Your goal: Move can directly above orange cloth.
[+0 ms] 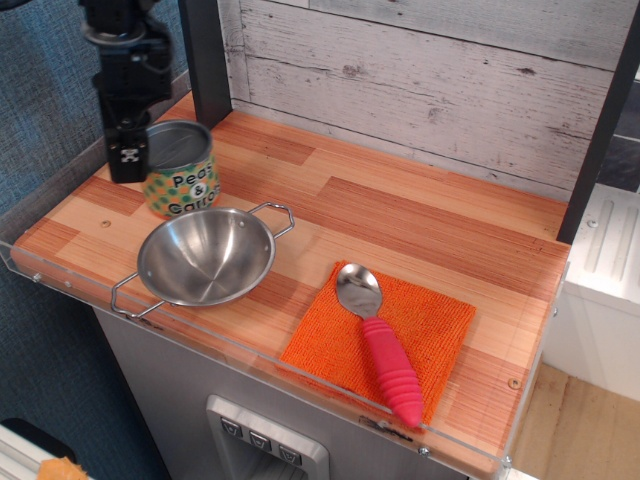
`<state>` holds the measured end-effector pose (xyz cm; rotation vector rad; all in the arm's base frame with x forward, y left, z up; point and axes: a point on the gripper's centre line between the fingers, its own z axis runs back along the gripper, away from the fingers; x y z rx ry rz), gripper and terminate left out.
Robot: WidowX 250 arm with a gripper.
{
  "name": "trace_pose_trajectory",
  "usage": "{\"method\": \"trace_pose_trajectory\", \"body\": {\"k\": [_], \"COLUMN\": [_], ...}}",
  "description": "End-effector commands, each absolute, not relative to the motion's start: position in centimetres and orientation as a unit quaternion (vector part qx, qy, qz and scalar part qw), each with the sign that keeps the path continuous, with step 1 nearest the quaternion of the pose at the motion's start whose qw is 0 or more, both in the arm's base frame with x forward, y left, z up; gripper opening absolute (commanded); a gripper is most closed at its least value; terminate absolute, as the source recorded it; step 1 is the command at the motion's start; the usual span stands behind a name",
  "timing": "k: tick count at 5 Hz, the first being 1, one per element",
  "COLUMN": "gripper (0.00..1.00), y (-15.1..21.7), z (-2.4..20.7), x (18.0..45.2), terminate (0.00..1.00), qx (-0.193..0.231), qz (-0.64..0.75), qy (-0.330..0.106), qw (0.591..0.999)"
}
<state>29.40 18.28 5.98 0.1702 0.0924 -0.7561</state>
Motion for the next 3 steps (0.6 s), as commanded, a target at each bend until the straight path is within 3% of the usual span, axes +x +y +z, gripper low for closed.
{"method": "trace_pose_trajectory", "body": {"k": [1,3], "gripper": [1.0,1.0], "y": [15.8,13.8], "z": [7.3,6.7], "x": [32.8,33.9], "terminate": [0.0,0.0], "qx": [0.084,0.07], "qz": [-0.378,-0.411], "qy": [0.034,0.032], "qw": [0.921,0.909]}}
